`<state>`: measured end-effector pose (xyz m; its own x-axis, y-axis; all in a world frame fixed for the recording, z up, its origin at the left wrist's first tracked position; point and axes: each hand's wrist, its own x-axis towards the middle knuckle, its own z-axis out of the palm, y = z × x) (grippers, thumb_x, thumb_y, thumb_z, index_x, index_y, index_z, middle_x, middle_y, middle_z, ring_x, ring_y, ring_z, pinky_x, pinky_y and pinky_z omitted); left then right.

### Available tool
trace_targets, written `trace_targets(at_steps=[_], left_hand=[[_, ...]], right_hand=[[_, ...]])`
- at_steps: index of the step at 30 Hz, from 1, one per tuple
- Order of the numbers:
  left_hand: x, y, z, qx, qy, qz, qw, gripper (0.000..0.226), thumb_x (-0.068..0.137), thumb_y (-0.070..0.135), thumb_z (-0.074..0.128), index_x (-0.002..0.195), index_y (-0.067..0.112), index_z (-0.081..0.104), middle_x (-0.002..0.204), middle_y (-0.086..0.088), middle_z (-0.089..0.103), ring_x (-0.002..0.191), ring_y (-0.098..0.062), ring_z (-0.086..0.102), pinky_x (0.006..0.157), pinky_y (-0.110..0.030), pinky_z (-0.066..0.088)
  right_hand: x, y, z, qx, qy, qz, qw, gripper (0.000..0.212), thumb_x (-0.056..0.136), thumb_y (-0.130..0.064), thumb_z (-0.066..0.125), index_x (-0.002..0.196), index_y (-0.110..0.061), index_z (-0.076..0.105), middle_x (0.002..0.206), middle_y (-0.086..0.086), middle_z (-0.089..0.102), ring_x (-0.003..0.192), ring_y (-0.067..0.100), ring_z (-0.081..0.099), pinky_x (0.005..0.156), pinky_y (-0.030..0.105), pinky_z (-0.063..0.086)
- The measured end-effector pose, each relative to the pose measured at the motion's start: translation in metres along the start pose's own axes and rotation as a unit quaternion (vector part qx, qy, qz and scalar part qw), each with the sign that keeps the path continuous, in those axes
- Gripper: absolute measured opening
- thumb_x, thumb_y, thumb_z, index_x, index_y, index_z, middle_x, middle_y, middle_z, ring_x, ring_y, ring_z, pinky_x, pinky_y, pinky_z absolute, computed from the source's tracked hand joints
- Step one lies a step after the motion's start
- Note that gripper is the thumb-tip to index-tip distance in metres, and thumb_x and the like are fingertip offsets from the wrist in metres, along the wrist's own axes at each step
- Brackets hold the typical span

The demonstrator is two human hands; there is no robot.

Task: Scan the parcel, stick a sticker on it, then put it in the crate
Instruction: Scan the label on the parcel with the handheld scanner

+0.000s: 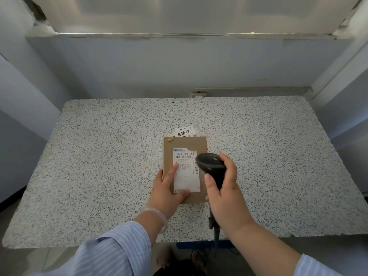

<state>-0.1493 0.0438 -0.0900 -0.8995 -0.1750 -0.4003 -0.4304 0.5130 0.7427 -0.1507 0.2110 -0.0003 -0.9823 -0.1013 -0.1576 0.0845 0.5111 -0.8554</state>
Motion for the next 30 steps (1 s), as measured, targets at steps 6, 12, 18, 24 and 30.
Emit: trace_targets(at_steps=[6, 12, 18, 24, 30], left_hand=[[-0.011, -0.016, -0.005, 0.016, -0.020, -0.028, 0.999, 0.089, 0.079, 0.039, 0.073, 0.144, 0.056, 0.015, 0.159, -0.001, 0.008, 0.141, -0.024, 0.026, 0.115, -0.042, 0.028], [-0.015, -0.029, -0.001, 0.022, -0.036, -0.045, 0.998, 0.091, 0.079, 0.045, 0.071, 0.145, 0.055, 0.009, 0.154, -0.003, 0.018, 0.135, -0.023, 0.034, 0.113, -0.044, 0.033], [-0.023, -0.040, -0.001, 0.043, -0.056, -0.031, 0.997, 0.090, 0.077, 0.053, 0.068, 0.132, 0.072, -0.001, 0.155, 0.002, 0.015, 0.136, -0.022, 0.033, 0.112, -0.046, 0.036], [-0.025, -0.038, -0.001, 0.061, -0.064, -0.025, 0.996, 0.092, 0.078, 0.053, 0.067, 0.118, 0.081, -0.010, 0.157, 0.008, 0.005, 0.138, -0.024, 0.030, 0.111, -0.046, 0.037], [-0.026, -0.037, -0.002, 0.093, -0.070, -0.008, 0.993, 0.092, 0.079, 0.058, 0.062, 0.123, 0.076, -0.016, 0.158, 0.005, 0.003, 0.141, -0.027, 0.026, 0.111, -0.051, 0.035]], right_hand=[[0.016, 0.044, -0.007, -0.061, -0.016, 0.106, 0.992, 0.061, 0.097, -0.038, 0.045, 0.138, -0.052, 0.002, 0.097, 0.000, 0.062, 0.075, 0.017, 0.065, 0.068, 0.043, 0.057], [0.038, 0.074, 0.007, -0.112, -0.037, 0.147, 0.982, 0.058, 0.096, -0.033, 0.049, 0.141, -0.042, 0.014, 0.109, 0.004, 0.055, 0.086, 0.019, 0.060, 0.080, 0.042, 0.055], [0.051, 0.098, 0.021, -0.122, -0.051, 0.182, 0.974, 0.059, 0.096, -0.029, 0.051, 0.143, -0.036, 0.016, 0.115, 0.011, 0.059, 0.085, 0.023, 0.058, 0.076, 0.033, 0.048], [0.057, 0.105, 0.028, -0.122, -0.059, 0.188, 0.973, 0.057, 0.096, -0.026, 0.052, 0.143, -0.033, 0.020, 0.104, 0.005, 0.059, 0.081, 0.021, 0.056, 0.075, 0.032, 0.046], [0.058, 0.108, 0.031, -0.110, -0.050, 0.200, 0.972, 0.056, 0.096, -0.024, 0.052, 0.142, -0.034, 0.022, 0.114, 0.008, 0.060, 0.087, 0.021, 0.055, 0.085, 0.038, 0.049]])
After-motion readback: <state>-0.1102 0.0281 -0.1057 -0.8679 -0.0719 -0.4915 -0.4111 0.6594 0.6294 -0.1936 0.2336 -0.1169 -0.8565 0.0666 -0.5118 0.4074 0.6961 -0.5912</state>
